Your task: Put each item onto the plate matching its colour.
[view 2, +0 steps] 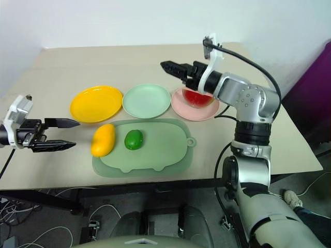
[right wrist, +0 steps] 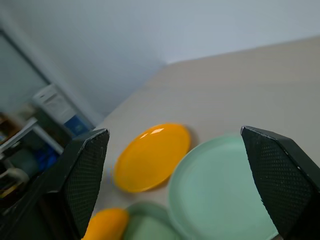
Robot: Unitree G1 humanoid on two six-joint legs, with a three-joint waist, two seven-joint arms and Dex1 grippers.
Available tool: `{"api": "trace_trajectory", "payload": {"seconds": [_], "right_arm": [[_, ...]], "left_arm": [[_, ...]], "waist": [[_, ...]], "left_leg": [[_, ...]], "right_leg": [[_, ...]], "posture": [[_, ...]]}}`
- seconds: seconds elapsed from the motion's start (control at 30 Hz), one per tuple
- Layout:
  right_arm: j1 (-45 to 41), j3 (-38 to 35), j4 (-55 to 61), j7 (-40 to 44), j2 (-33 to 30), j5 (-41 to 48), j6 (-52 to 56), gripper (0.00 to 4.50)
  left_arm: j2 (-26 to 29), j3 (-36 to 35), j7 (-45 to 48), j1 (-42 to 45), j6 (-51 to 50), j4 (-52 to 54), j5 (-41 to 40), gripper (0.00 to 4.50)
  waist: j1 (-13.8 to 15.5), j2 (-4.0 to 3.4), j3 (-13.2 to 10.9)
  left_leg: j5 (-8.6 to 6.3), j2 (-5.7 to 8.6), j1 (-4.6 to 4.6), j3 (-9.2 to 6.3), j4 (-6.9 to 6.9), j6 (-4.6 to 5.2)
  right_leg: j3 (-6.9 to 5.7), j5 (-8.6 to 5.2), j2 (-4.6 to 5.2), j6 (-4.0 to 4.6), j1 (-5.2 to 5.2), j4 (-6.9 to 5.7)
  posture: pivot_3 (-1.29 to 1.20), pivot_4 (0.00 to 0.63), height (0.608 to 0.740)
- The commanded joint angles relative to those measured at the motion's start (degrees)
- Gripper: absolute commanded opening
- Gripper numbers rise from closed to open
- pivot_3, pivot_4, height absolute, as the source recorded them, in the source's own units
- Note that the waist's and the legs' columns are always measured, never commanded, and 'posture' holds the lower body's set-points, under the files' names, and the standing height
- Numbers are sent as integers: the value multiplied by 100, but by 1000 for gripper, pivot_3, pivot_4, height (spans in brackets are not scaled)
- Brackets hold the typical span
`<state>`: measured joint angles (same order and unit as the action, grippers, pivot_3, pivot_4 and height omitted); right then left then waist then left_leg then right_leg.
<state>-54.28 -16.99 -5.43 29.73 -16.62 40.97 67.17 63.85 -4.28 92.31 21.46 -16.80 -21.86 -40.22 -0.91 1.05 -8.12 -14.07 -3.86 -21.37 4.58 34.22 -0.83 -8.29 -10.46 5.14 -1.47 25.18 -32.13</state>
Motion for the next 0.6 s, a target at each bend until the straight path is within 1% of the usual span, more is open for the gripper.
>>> {"api": "trace_trajectory", "payload": {"seconds": [0.03,0.2,0.3,0.4,0.47,0.6], "right_arm": [[118,122,621,311,-181,542,447,4475],[543,451,1059,793,-589,1114,1220,4475],[670,556,1132,726,-530,1162,1238,4475],[796,844,1224,667,-383,1157,1285,4475],[877,1507,1436,725,-532,858,1189,4475],[830,1903,1446,731,-529,649,923,4475]], "left_arm": [[166,-268,19,-29,62,115,-128,4500],[225,-472,19,-265,21,272,-168,4500],[216,-596,19,-438,3,388,-176,4500],[219,-692,19,-604,-22,470,-160,4500],[208,-737,19,-638,-38,502,-149,4500],[194,-817,19,-701,-61,562,-143,4500]], "waist": [[5,-2,-1],[14,-5,-3],[1,-6,-4],[-9,-8,-5],[-2,-9,-6],[6,-10,-6]], "left_leg": [[0,1,0,0,0,0],[-1,1,0,-3,0,-1],[-8,0,0,-4,0,-14],[-11,-1,4,-4,0,-17],[-11,-2,3,-5,0,-18],[-11,-4,0,-6,-3,-18]], "right_leg": [[0,0,2,0,0,0],[0,-1,4,1,0,4],[0,-2,5,1,3,7],[-1,-1,5,0,4,8],[-5,-2,0,0,6,8],[-7,-2,-1,1,11,10]], "posture": [[0,150,740],[0,150,740],[0,150,740],[0,150,740],[0,150,740],[0,150,740]]}}
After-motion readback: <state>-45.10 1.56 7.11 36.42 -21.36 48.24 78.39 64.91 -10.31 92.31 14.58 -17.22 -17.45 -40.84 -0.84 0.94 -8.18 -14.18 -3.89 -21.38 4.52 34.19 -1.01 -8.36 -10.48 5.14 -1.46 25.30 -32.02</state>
